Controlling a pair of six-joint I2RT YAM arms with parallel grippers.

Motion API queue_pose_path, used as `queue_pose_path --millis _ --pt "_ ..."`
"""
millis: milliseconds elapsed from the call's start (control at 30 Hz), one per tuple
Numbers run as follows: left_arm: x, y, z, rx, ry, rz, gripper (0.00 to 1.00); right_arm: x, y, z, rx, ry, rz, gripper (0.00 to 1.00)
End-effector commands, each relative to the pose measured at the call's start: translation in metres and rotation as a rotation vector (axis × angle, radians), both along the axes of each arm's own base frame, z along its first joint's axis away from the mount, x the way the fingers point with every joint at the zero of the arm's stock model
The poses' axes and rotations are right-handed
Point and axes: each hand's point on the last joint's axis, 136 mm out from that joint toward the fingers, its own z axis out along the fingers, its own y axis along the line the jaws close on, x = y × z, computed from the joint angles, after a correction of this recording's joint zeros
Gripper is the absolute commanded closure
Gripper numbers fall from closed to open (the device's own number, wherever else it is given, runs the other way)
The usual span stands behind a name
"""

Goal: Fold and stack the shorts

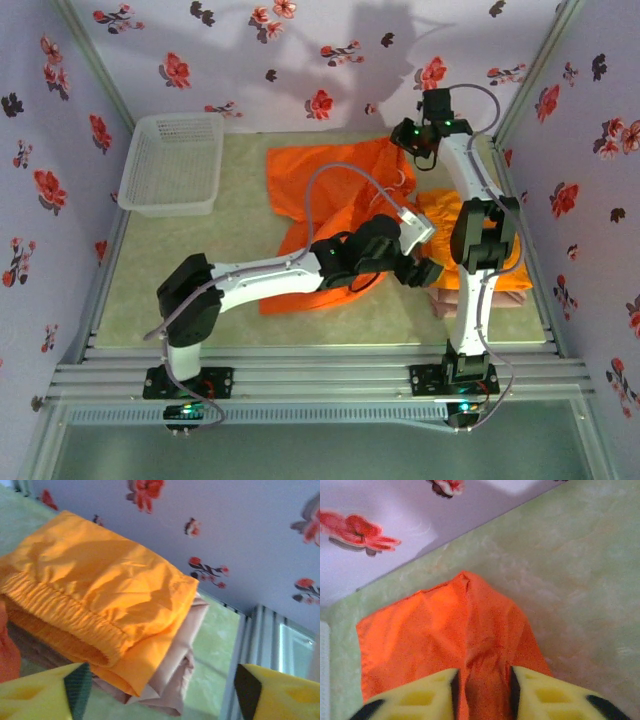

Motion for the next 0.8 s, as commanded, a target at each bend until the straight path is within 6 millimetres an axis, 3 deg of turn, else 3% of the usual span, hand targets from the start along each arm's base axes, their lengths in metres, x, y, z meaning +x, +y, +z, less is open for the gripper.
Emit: queue_pose_path --millis 0,133,267,367,500,600,767 --pt "-0.007 0.026 0.084 -0.117 -0.089 -0.024 0.02 0.01 -0.01 0.044 -0.011 -0.119 -0.028 0.5" --pt "0.007 0.081 0.123 -0.135 -0.149 0.07 0.01 -0.004 -0.012 0.093 -0.002 -0.203 -0.031 0.33" --pt "0.058 0.162 0.121 -0.101 -0.092 0.327 0.01 -0.034 -0.003 0.132 0.049 -0.275 -0.014 0.23" --pt "0.108 0.23 0.083 -0.085 0.065 0.555 0.01 -0.066 0.014 0.146 0.065 -0.322 0.027 0.19" --pt "0.149 0.292 0.028 -0.024 0.157 0.748 0.05 -0.119 0.051 0.131 0.03 -0.329 0.129 0.13" --pt "0.173 0.312 -0.015 0.038 0.248 0.82 0.06 -0.163 0.079 0.111 -0.008 -0.332 0.215 0.09" --pt "0.207 0.313 -0.076 0.115 0.359 0.879 0.06 -0.227 0.106 0.072 -0.067 -0.325 0.326 0.03"
